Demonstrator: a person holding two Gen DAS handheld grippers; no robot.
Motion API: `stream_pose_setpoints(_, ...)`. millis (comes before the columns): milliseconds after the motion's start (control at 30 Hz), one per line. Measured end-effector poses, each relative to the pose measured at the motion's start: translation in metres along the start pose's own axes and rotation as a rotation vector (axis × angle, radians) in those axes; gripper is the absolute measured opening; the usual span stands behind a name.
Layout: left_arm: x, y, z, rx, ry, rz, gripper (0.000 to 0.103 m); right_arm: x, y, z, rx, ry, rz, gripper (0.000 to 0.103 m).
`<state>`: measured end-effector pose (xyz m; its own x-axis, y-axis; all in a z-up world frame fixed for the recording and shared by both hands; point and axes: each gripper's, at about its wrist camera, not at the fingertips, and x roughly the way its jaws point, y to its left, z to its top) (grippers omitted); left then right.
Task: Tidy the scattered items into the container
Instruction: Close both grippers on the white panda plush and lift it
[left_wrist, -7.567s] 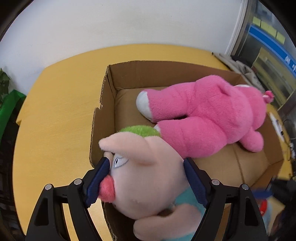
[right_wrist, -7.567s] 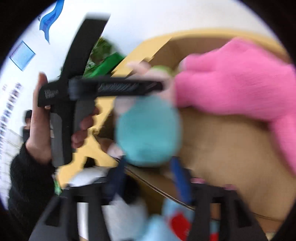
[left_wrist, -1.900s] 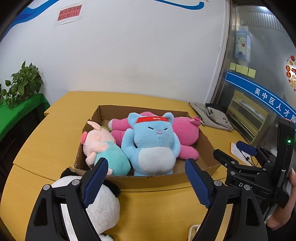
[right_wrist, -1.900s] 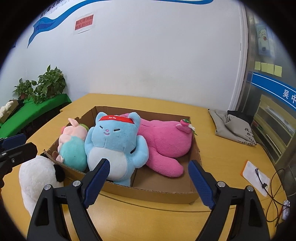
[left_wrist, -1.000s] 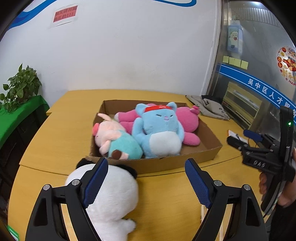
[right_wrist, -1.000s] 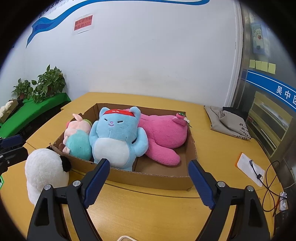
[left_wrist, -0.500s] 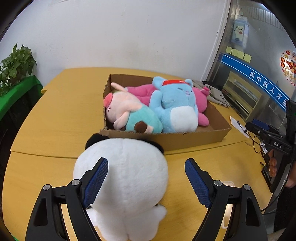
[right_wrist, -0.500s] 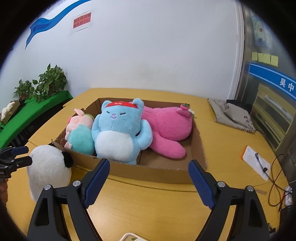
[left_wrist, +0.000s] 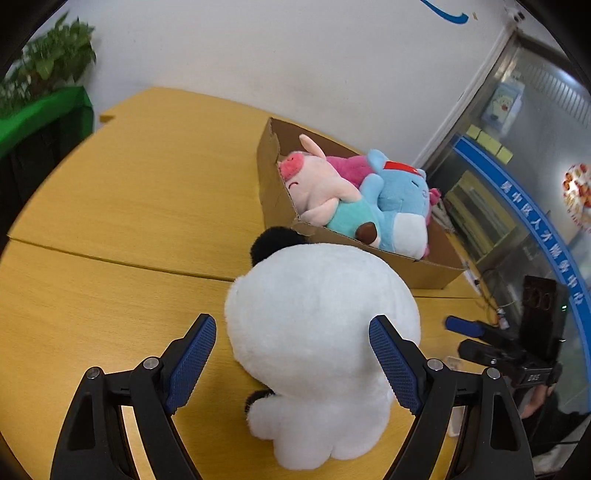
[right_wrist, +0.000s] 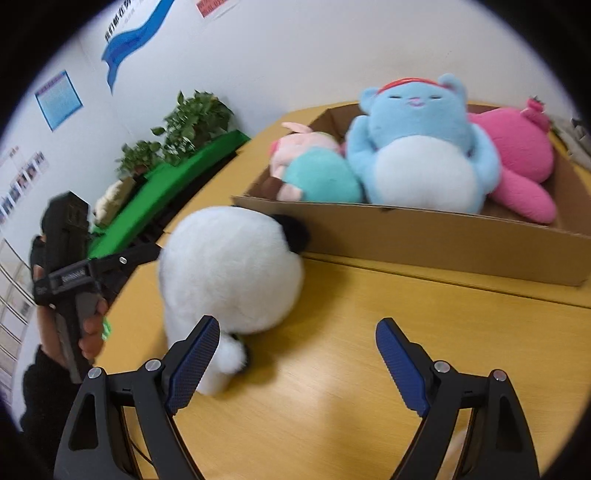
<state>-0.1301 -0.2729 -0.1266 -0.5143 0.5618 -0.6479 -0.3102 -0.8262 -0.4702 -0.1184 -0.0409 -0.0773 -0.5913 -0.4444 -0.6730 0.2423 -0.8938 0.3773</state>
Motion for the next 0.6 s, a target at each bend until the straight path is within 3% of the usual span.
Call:
stream_pose_setpoints(167,0.020,0.009,0.006,0.030,0.051,-0.122,0.089,0.035,0.023,0.008,-0.067,-0.017,0.059,0.087)
stream_pose_setpoints(267,0.025,0.008,0.006,0.045,0.058,-0.142,0.086,0.057,0.028,0.015,-0.049,-0.002,0.110,0.087)
stream_pose_setpoints(300,0.026,0.006,0.006,0.054,0.060,-0.145,0.080,0.065,0.026,0.018,-0.032,0.005,0.138,0.087)
stream_pose_setpoints(400,0.026,-0.001,0.002,0.075,0.066,-0.130,0.075,0.081,0.025,0.023,-0.027,0.017,0.199,0.088)
stream_pose_setpoints(533,0.024,-0.011,-0.001,0.076,0.067,-0.131,0.071,0.080,0.020,0.022,-0.030,0.019,0.250,0.063)
stream_pose_setpoints(600,0.023,-0.023,-0.003,0.095,0.067,-0.113,0.071,0.072,0.019,0.018,-0.034,0.006,0.253,0.059)
